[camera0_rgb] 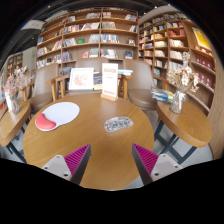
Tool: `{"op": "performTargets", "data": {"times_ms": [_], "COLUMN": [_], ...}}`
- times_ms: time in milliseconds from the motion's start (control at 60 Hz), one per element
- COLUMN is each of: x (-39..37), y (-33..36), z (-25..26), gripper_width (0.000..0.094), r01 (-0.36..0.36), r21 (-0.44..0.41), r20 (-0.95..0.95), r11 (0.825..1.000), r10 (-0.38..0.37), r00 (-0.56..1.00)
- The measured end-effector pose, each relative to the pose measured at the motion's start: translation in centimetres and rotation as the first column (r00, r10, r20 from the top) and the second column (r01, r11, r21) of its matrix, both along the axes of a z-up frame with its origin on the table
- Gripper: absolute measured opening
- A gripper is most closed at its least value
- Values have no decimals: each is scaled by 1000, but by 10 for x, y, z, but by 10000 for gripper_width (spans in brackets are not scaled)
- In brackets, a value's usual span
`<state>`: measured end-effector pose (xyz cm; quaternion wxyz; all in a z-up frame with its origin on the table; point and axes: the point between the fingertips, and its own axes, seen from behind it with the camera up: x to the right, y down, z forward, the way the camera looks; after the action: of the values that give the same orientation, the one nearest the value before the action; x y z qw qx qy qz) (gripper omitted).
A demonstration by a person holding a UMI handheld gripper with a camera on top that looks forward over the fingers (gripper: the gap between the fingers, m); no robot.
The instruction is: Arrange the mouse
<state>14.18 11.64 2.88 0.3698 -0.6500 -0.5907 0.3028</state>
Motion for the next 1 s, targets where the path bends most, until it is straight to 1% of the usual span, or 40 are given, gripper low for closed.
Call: {"op": "performTargets", "data": {"times_ms": [183, 283, 417, 467, 550, 767, 1000], "x": [-44, -63, -90, -100, -116, -153, -185], "y": [7, 10, 16, 15, 17, 22, 17], "z": [-27, -33, -40, -44, -45, -45, -46], "gripper_width": [854, 851, 852, 850, 860, 859, 843], "r01": [0, 4, 10, 9, 25, 29, 7], "r21": [5, -7, 0, -13, -49, -48, -48], "r20": [39, 54, 66, 74, 77, 78, 93], "r11": [1000, 1000, 1000, 1000, 998, 998, 999], "r10": [-1, -4, -10, -8, -22, -25, -3], "r00": [999, 999, 998, 997, 997, 997, 996]}}
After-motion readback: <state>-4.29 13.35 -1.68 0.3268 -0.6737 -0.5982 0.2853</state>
